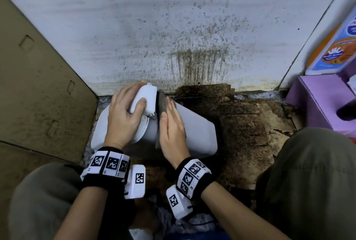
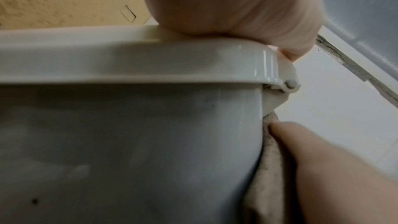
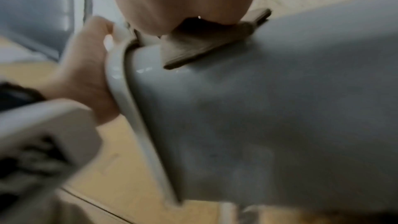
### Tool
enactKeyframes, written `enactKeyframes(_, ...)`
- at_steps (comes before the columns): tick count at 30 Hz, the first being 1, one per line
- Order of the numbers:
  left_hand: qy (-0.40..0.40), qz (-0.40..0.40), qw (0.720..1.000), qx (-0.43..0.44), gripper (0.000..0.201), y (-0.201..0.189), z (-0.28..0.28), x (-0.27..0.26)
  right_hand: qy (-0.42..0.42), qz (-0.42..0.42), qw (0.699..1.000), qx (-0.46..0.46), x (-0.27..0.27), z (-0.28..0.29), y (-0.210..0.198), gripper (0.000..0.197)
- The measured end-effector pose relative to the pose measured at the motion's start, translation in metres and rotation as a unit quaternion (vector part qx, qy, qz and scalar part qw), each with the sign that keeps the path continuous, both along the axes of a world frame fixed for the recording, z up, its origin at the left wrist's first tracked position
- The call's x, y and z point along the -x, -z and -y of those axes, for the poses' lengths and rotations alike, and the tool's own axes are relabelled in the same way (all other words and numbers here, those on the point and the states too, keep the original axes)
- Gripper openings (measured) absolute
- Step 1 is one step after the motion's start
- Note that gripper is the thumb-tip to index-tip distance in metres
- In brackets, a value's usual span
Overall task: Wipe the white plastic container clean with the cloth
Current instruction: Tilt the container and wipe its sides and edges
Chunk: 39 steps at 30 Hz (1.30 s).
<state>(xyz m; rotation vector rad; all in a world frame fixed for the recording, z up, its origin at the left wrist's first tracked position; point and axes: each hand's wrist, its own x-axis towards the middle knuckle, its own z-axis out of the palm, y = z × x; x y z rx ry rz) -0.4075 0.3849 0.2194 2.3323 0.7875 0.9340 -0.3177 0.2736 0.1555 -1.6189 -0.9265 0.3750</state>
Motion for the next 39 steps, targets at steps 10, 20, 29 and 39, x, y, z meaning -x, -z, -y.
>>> enactKeyframes(10,0.006,0.000,1.000,0.001,0.048,-0.001,0.001,0.001,-0.053,0.058,0.996,0.038,-0.041,0.017,0.037,0.052)
enactKeyframes(20,0.010,0.004,1.000,0.008,0.047,-0.001,0.002,-0.002,0.048,-0.116,0.978,0.168,-0.082,0.053,0.080,0.049)
enactKeyframes(29,0.012,0.003,1.000,0.005,0.046,0.000,0.003,-0.002,0.112,-0.192,0.951,0.216,-0.094,0.062,0.093,0.053)
enactKeyframes(39,-0.003,0.002,1.000,0.001,0.048,-0.001,-0.004,0.000,0.099,-0.173,0.967,0.161,-0.068,0.033,0.066,0.052)
